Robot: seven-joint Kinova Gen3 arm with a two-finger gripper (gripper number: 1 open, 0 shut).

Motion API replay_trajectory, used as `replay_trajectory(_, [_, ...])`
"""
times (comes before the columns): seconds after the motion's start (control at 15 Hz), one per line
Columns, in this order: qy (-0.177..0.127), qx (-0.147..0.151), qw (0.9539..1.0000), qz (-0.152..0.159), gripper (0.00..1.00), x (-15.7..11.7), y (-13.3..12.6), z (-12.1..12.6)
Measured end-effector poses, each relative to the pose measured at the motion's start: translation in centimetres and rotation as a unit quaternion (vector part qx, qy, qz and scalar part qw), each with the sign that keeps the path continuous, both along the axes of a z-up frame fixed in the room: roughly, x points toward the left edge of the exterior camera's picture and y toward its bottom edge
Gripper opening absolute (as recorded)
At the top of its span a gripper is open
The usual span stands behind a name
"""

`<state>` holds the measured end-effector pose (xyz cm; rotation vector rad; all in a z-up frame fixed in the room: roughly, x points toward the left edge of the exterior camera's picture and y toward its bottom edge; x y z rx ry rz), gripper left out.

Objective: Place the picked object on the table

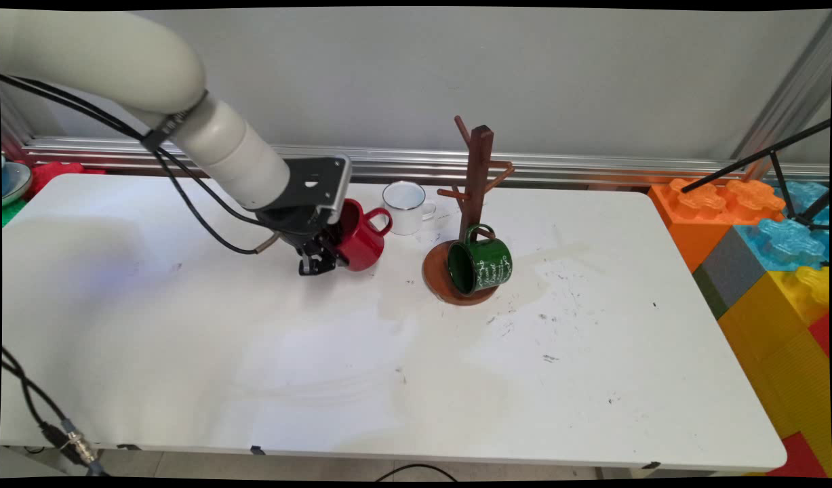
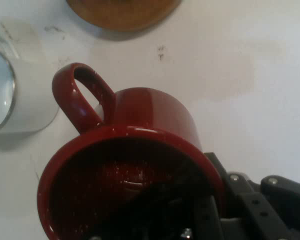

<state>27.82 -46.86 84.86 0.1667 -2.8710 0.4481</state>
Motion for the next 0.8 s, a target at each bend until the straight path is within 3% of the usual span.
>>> replay_trajectory(0.33, [-0.023,0.011,0.9995,-0.020,0.00,-1.0,-1.8,-2.5])
replay_trajectory(0.8, [-0.036,0.020,0.9988,-0.028,0.00,-1.7,-3.1,-4.0])
